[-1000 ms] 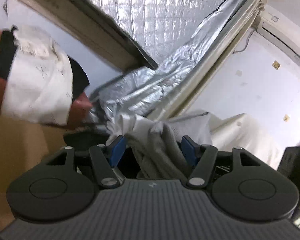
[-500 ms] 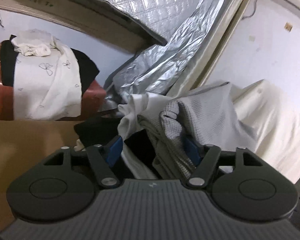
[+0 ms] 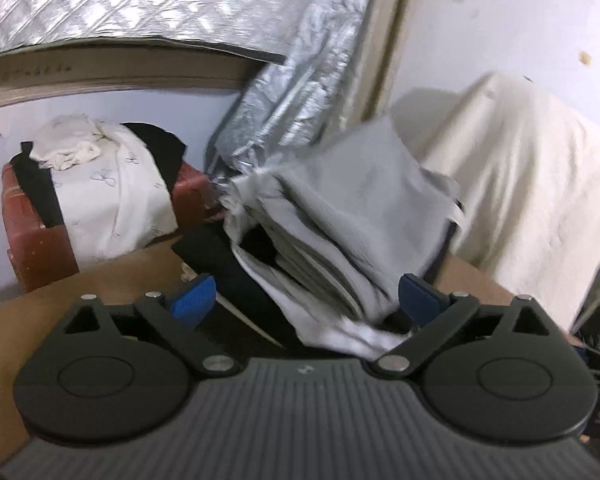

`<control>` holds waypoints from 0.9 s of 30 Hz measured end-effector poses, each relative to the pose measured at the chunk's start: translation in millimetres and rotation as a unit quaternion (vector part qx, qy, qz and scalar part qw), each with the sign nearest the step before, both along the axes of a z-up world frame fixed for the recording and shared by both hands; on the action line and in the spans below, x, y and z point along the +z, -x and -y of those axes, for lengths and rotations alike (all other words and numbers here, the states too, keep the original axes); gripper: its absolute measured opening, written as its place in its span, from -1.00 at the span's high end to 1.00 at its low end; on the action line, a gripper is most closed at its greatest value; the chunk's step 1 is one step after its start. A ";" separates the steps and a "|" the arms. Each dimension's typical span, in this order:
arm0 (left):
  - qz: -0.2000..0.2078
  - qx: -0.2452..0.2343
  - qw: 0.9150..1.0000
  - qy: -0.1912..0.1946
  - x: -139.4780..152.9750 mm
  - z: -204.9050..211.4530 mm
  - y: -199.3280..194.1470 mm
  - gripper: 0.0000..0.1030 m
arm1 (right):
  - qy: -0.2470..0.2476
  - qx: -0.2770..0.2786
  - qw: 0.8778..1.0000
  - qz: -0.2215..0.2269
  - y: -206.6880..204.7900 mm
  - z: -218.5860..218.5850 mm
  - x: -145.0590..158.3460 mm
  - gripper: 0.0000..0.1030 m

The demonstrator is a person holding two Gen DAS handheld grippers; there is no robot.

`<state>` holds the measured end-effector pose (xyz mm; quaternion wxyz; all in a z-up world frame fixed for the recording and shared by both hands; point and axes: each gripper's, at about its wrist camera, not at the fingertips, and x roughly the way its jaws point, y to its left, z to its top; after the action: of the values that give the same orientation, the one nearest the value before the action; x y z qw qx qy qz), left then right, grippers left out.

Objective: Fold clothes

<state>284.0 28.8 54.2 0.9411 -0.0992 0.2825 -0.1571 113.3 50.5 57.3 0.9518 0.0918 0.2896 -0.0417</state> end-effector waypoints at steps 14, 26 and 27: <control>-0.025 -0.022 0.996 -0.083 -15.1 32.3 72.7 -1.00 | 0.024 -0.056 0.998 -0.029 76.0 3.7 -23.5 -0.74; -0.053 0.018 0.989 -0.136 -16.4 37.1 75.8 -1.00 | 0.026 -0.082 0.994 -0.063 89.9 8.7 -47.1 -0.75; -0.055 0.019 0.988 -0.140 -16.6 38.2 75.2 -1.00 | 0.028 -0.083 0.994 -0.062 91.1 8.1 -46.9 -0.75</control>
<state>208.7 -9.4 37.6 0.9314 0.0201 0.3516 -0.0924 22.2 42.4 10.5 0.9277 0.0857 0.3377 -0.1340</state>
